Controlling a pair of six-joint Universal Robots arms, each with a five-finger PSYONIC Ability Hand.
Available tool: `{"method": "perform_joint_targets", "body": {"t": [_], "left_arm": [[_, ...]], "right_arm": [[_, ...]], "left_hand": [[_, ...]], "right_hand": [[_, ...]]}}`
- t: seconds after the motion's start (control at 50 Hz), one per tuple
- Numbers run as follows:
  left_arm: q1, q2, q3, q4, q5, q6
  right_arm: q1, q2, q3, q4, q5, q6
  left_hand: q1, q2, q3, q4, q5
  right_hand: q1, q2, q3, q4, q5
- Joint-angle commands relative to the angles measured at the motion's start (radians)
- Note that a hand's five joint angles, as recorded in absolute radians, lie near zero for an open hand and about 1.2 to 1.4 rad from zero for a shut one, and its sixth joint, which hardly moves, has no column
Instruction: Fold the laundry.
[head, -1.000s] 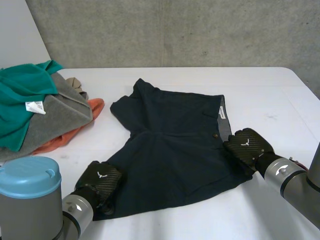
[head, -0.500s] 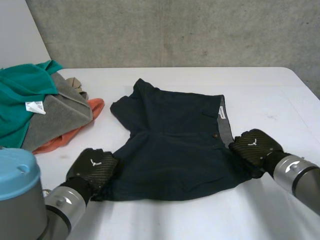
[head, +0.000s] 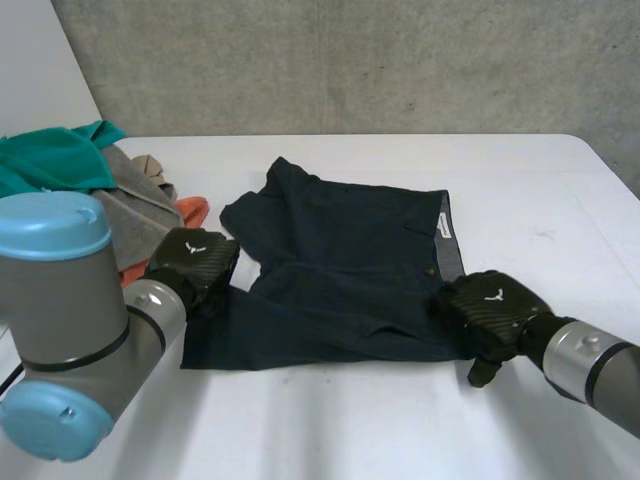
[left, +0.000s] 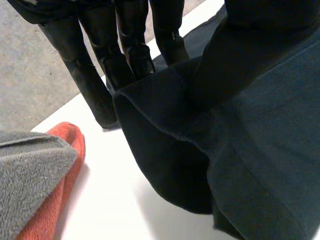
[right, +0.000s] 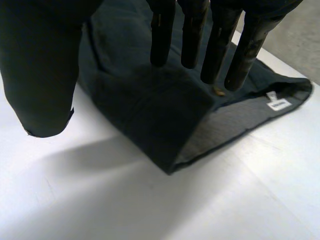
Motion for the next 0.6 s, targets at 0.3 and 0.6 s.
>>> {"method": "perform_joint_targets", "body": {"t": [0.3, 0.6], "left_arm": [[-0.03, 0.078, -0.05, -0.135, 0.005, 0.001], [-0.262, 0.187, -0.222, -0.436, 0.019, 0.049]], "right_arm": [[0.081, 0.029, -0.069, -0.142, 0.255, -0.023], [-0.029, -0.183, -0.054, 0.549, 0.256, -0.398]], "left_hand": [[0.278, 0.201, 0.209, 0.199, 0.216], [0.278, 0.201, 0.209, 0.199, 0.216]], "right_hand": [[1.006, 0.975, 0.98, 0.989, 0.986], [1.006, 0.975, 0.98, 0.989, 0.986]]}}
